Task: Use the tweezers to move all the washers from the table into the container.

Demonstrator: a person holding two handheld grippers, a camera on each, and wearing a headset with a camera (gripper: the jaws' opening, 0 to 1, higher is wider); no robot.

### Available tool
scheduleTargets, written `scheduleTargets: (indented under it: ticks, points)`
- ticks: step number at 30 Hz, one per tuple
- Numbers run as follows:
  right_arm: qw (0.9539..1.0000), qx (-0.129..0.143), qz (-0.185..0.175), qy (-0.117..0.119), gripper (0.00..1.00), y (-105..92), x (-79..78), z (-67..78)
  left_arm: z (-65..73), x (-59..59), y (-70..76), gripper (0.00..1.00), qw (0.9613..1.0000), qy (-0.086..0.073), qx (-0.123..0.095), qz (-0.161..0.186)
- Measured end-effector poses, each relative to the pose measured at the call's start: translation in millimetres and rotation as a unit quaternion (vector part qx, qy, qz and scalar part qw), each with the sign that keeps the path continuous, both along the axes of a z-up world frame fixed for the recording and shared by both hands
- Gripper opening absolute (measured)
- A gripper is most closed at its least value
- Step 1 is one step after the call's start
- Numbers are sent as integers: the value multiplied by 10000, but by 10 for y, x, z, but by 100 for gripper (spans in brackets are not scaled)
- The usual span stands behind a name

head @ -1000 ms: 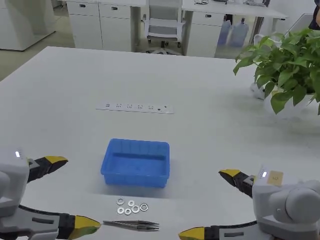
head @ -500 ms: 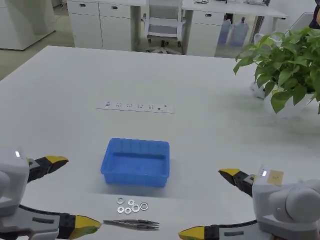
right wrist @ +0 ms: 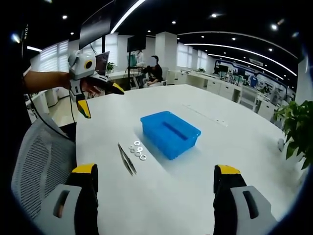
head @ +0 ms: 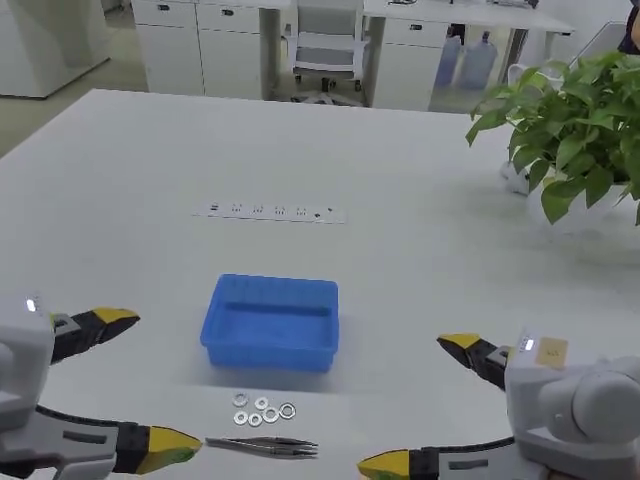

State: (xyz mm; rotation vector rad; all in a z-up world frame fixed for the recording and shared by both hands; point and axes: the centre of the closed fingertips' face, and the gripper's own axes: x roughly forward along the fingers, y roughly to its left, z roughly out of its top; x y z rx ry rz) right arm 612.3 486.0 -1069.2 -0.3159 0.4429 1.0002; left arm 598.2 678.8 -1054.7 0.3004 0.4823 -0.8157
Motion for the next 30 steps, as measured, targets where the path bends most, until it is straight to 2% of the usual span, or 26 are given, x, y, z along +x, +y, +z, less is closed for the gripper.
scheduleTargets:
  ticks: [6, 11, 13, 17, 27, 30]
  points:
    - [9999, -90, 97, -19, 98, -1, 15, -20, -46, 4, 6, 96, 10000, 57, 48, -34]
    - [9994, -188, 279, -71, 94, 29, 25, -48, -105, 3, 5, 91, 9998, 104, 104, -119]
    - [9984, -304, 420, -210, 92, 47, 34, -56, -139, -1, 1, 88, 9996, 148, 156, -188]
    - [9979, -337, 529, -183, 91, 89, 47, -91, -230, 7, 7, 84, 9990, 263, 252, -270]
    - [9943, -473, 927, -224, 81, 223, 62, -167, -361, 35, -6, 72, 9975, 289, 379, -512]
    - [9930, -498, 1047, -220, 77, 278, 62, -194, -435, 40, -8, 68, 9964, 374, 472, -602]
